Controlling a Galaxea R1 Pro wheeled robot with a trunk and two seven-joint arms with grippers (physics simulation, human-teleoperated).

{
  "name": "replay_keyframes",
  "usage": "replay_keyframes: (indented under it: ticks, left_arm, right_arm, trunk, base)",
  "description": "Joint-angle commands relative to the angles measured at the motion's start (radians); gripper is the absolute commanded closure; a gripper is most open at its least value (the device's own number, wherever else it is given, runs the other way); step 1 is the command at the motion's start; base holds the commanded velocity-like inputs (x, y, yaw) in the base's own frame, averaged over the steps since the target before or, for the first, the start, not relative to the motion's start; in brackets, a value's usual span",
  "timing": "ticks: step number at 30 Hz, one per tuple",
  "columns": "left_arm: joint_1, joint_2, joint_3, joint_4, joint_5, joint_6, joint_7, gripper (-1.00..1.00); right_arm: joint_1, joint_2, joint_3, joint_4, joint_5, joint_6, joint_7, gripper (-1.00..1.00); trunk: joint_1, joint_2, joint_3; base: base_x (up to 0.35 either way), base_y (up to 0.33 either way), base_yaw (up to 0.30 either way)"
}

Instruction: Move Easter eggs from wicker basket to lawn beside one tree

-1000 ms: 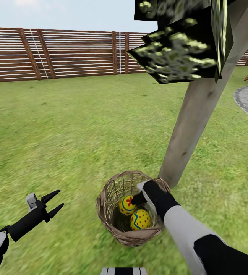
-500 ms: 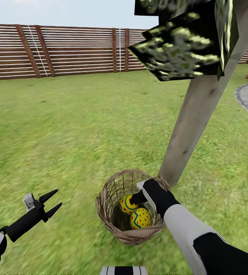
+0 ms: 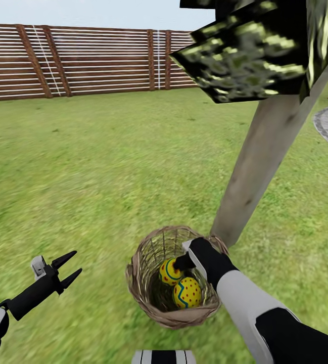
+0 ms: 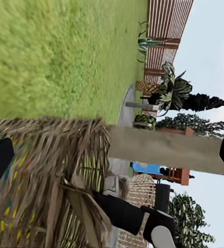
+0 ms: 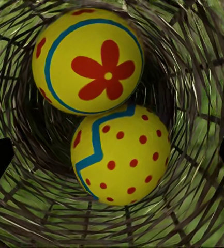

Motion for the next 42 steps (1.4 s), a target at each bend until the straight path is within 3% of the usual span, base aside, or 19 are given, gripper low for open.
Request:
replay_keyframes:
  ticks: [1,36,42]
  left_arm:
    - [-0.001,0.000,0.001,0.001,-0.002,0.005,-0.004,-1.00]
    - [-0.001,0.000,0.002,0.001,-0.003,0.005,-0.004,-1.00]
    - [-0.001,0.000,0.003,0.001,-0.003,0.005,-0.004,-1.00]
  right_arm:
    - [-0.001,-0.001,0.004,-0.001,-0.001,0.004,-0.007,-1.00]
    - [-0.001,-0.003,0.002,0.018,-0.004,0.004,-0.053,-1.00]
    - [-0.001,-0.004,0.002,0.017,-0.004,0.004,-0.053,-1.00]
  trunk:
    - [0.000,0.000,-0.002]
    - [0.000,0.000,-0.060]
    - [0.003,-0.002,-0.091]
  base:
    - [0.181,0.036,0.000]
    - [0.009,0.002,0.000]
    - [0.000,0.000,0.000]
